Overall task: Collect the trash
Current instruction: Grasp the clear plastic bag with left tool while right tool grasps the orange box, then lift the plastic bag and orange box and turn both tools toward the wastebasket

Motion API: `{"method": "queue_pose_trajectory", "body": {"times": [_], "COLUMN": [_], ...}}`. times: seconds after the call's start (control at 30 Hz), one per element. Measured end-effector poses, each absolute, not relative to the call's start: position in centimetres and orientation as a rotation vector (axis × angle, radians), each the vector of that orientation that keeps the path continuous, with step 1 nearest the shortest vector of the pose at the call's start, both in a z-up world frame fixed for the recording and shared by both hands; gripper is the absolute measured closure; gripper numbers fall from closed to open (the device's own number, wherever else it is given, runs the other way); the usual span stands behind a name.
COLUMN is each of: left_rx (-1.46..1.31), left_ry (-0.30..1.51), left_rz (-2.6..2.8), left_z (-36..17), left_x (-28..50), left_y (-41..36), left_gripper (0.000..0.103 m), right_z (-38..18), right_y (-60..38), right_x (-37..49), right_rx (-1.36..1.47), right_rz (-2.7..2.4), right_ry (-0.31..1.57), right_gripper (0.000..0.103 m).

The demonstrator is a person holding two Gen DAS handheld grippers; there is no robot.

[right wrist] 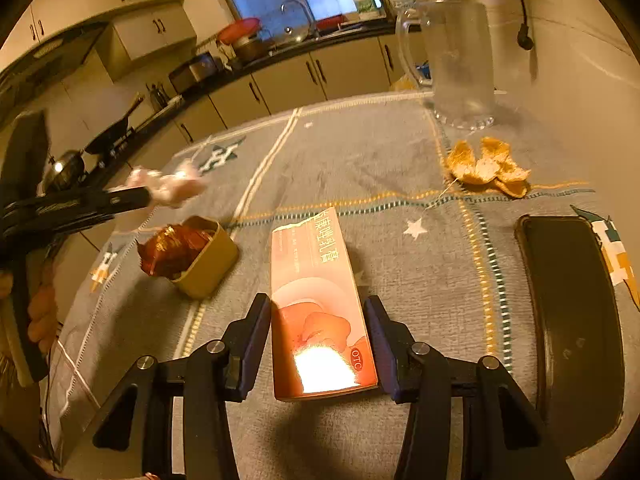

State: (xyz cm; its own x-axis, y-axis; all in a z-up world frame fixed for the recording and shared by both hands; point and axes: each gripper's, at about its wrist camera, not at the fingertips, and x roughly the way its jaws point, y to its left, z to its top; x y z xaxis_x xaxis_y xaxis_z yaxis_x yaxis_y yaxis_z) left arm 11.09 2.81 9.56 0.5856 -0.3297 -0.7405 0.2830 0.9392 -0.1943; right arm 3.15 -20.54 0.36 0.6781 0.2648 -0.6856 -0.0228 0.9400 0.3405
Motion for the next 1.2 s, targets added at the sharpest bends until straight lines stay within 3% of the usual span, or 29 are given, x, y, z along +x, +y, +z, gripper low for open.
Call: {"method": "queue_pose_trajectory", "body": {"times": [0.3,0.7,1.2], "left_rx": [-0.021,-0.027,-0.040], "left_ry": [0.743,0.615,0.679], "left_rz": [-0.264,-0.068,0.125], "left_z": [13.8,14.3,11.1], "left_x": [1.2,-12.7,-14.3], "left_y": [6.5,12.2,16.3], "left_gripper": [0.077,0.076,0.076], "right_z": [0.9,0.9,3.9], "right_y": [-21.8,-21.0,-16.1], "right_x": [2.3,1.6,-3.8], "right_rx": [0.375,0.355,0.305], "right_rz": [0.153,0.144,0.190], "right_ry": [0.766,0.741,0.766], "right_gripper": [0.051,0.051,0.051]}}
